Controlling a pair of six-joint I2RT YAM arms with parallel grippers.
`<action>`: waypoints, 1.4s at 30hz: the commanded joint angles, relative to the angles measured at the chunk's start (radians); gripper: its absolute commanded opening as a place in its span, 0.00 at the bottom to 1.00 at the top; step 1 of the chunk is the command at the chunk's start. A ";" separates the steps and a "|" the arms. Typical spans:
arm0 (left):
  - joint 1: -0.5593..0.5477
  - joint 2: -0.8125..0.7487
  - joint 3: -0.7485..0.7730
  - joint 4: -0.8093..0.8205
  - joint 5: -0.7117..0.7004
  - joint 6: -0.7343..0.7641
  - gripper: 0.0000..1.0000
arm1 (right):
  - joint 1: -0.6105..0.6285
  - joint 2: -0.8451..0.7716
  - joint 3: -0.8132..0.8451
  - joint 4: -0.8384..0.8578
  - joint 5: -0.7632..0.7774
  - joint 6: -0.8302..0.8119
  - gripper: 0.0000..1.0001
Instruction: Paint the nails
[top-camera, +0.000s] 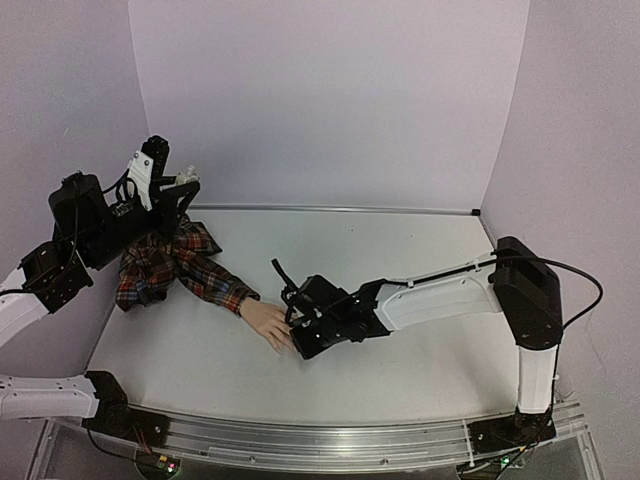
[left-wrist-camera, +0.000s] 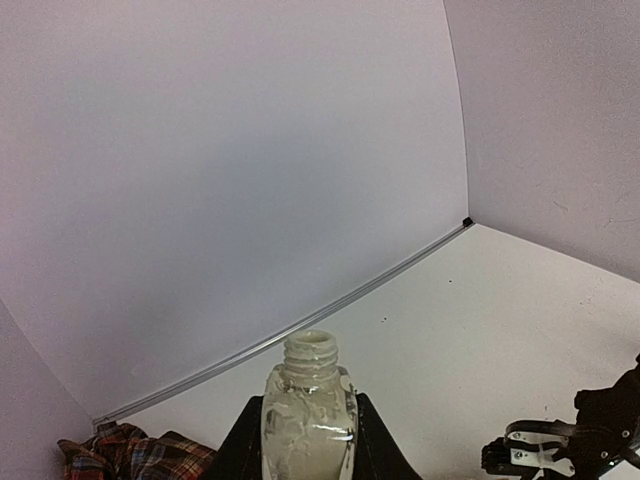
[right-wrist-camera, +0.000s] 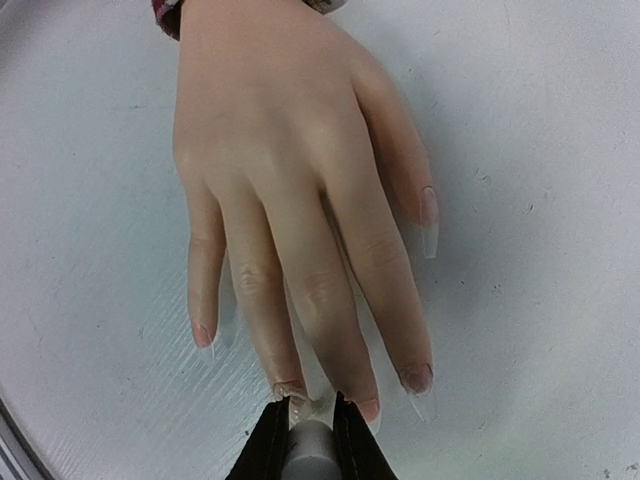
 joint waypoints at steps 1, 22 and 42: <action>0.002 -0.017 0.041 0.000 0.010 -0.002 0.00 | 0.008 -0.118 0.000 -0.005 0.041 0.014 0.00; 0.003 -0.025 0.040 -0.005 0.008 0.001 0.00 | -0.008 0.007 0.080 -0.006 0.012 0.014 0.00; 0.003 -0.025 0.042 -0.008 0.009 0.003 0.00 | -0.008 0.031 0.105 -0.005 -0.005 0.009 0.00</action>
